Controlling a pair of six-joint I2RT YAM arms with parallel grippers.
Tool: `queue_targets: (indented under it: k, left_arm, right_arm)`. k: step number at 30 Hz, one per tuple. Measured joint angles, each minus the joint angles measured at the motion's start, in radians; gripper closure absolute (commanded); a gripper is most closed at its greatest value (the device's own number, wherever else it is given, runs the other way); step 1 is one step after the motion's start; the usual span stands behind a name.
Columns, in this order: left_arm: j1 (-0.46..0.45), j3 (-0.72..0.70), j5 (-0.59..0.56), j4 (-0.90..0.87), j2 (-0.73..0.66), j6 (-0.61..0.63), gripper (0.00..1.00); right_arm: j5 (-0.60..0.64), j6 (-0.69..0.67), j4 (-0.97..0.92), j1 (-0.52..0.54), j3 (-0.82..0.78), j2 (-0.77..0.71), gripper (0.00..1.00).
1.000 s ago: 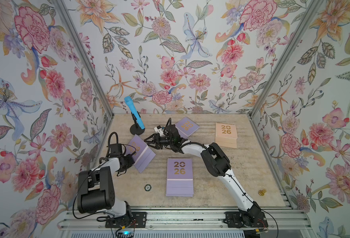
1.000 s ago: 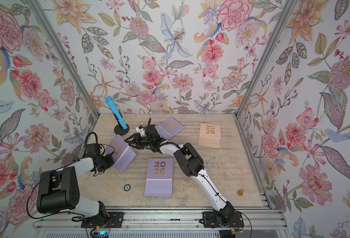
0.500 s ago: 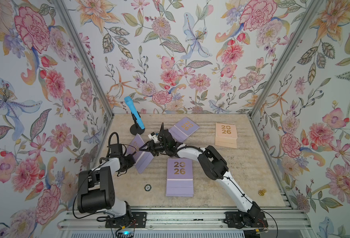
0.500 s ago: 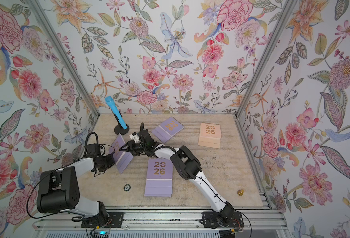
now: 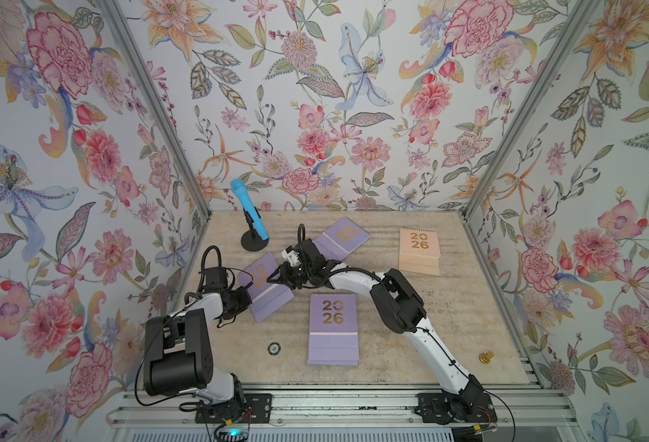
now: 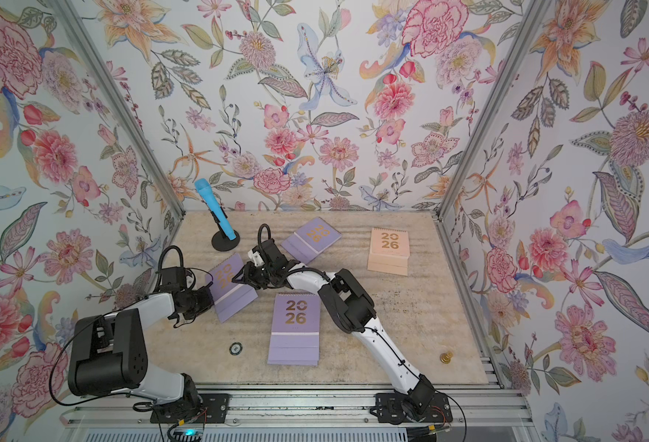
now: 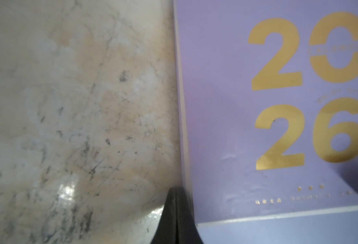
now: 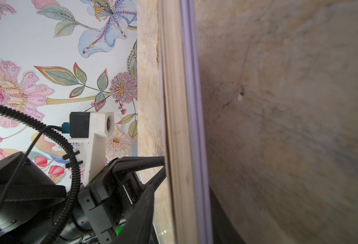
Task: Stack the calendars
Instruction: Pick up the calendar at the center of the board, then place the calendar at the calendar.
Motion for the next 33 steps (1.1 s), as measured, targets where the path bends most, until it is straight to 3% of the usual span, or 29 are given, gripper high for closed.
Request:
queue_targets:
  k: [10,15,27,33]
  left_arm:
    - [0.000,0.006,0.019,-0.053,-0.015,0.003,1.00]
    - [0.000,0.007,0.020,-0.091,-0.072,0.003,1.00]
    - [-0.003,0.008,0.048,-0.154,-0.234,0.001,1.00]
    - [-0.058,0.008,0.062,-0.161,-0.304,-0.041,1.00]
  right_arm:
    - [0.017,-0.024,-0.008,0.000,-0.002,-0.024,0.88]
    - [0.030,-0.015,0.019,0.000,-0.077,-0.095,0.90]
    - [0.072,0.004,0.108,-0.005,-0.463,-0.377,0.91]
    - [0.112,0.025,0.185,-0.006,-0.712,-0.575,0.92]
